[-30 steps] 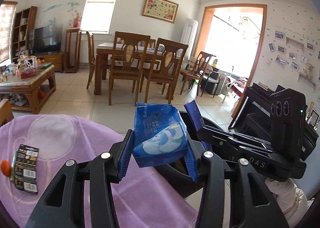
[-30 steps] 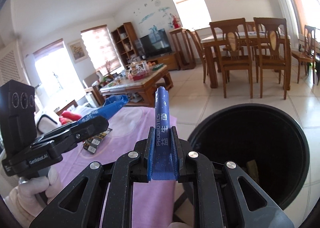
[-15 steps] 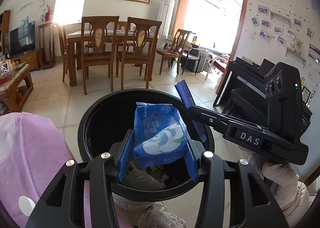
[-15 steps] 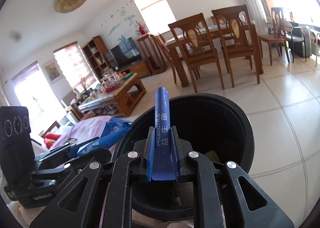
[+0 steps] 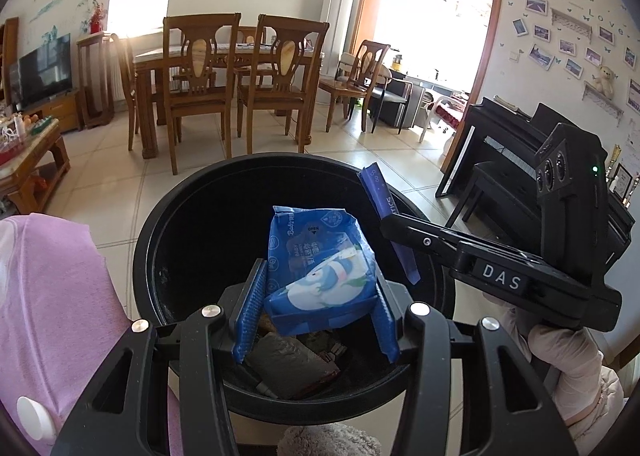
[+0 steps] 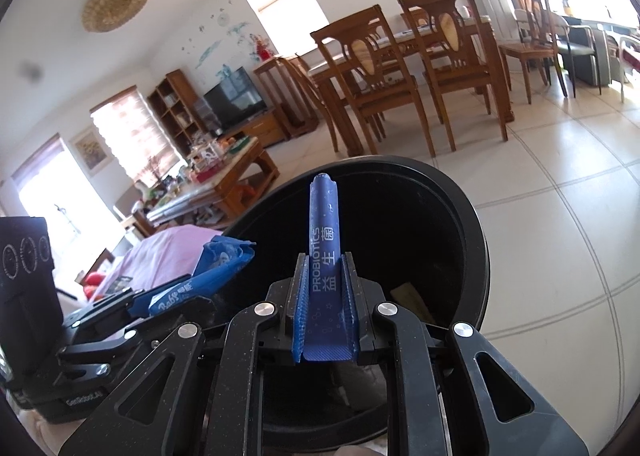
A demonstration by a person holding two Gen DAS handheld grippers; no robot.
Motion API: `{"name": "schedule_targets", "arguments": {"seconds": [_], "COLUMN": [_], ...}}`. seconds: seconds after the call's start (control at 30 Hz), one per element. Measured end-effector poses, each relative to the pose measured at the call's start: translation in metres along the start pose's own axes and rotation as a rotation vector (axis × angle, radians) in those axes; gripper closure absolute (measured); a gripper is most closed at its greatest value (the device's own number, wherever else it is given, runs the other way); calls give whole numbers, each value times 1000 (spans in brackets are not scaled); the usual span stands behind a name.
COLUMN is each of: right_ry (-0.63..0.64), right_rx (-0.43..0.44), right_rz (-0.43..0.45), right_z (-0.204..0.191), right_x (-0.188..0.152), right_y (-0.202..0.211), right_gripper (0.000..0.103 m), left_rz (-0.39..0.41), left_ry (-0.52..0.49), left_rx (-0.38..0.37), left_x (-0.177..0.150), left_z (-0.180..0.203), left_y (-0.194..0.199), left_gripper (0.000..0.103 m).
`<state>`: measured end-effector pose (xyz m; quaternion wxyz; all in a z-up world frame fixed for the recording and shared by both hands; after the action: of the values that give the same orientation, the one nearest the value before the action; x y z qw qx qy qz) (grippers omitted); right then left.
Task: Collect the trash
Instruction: 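Open both tools to drop the packet and tube into the bin, then grasp the orange with the left tool while the right tool grasps the battery card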
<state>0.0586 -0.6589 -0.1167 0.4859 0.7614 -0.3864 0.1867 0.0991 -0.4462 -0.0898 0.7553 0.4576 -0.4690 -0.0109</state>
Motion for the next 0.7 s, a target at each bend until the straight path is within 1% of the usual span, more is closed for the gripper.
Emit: {"name": "schedule_targets", "arguments": {"seconds": [0.07, 0.1, 0.13, 0.17, 0.2, 0.23, 0.4, 0.43, 0.47, 0.5, 0.53, 0.67, 0.7], "right_ry": [-5, -7, -13, -17, -18, -19, -20, -18, -13, -9, -5, 14, 18], "right_rx": [-5, -7, -6, -8, -12, -15, -22, -22, -22, -21, -19, -9, -5], "right_rz": [-5, -8, -8, -6, -5, -1, 6, 8, 10, 10, 9, 7, 7], "right_z": [-2, -2, 1, 1, 1, 1, -2, -3, -6, -9, -13, -34, -41], "right_x": [0, 0, 3, 3, 3, 2, 3, 2, 2, 2, 2, 1, 0], "right_y": [-3, -4, -6, -5, -6, -5, -3, -2, -1, -2, -2, -3, -5], "right_gripper": [84, 80, 73, 69, 62, 58, 56, 52, 50, 48, 44, 30, 22], "left_rz": [-3, -4, -4, -1, 8, 23, 41, 43, 44, 44, 49, 64, 66], "left_ry": [5, 8, 11, 15, 20, 24, 20, 20, 20, 23, 26, 35, 41], "left_rx": [2, 7, 15, 24, 34, 42, 42, 43, 46, 51, 60, 87, 92], "left_x": [-1, 0, 0, 1, 2, 3, 5, 5, 4, 3, 2, -3, -4], "left_z": [-1, 1, 1, 0, -1, -2, -4, -5, -6, -8, -10, -22, -26], "left_y": [1, 0, 1, 3, 6, 9, 22, 25, 28, 32, 35, 54, 59], "left_gripper": [53, 53, 47, 40, 28, 25, 25, 24, 22, 14, 11, 9, 7]}}
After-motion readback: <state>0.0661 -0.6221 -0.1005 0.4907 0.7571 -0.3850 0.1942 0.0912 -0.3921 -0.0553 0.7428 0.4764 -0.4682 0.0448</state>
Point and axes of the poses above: each gripper's, at about its wrist camera, not at the fingertips, and y roughly against the way its jaws point, z to its right, x to its top, the point moved 9 cm from there along -y, roughly the way its jaws point, and after that the axes turned 7 degrees about -z, right-handed, at the moved point
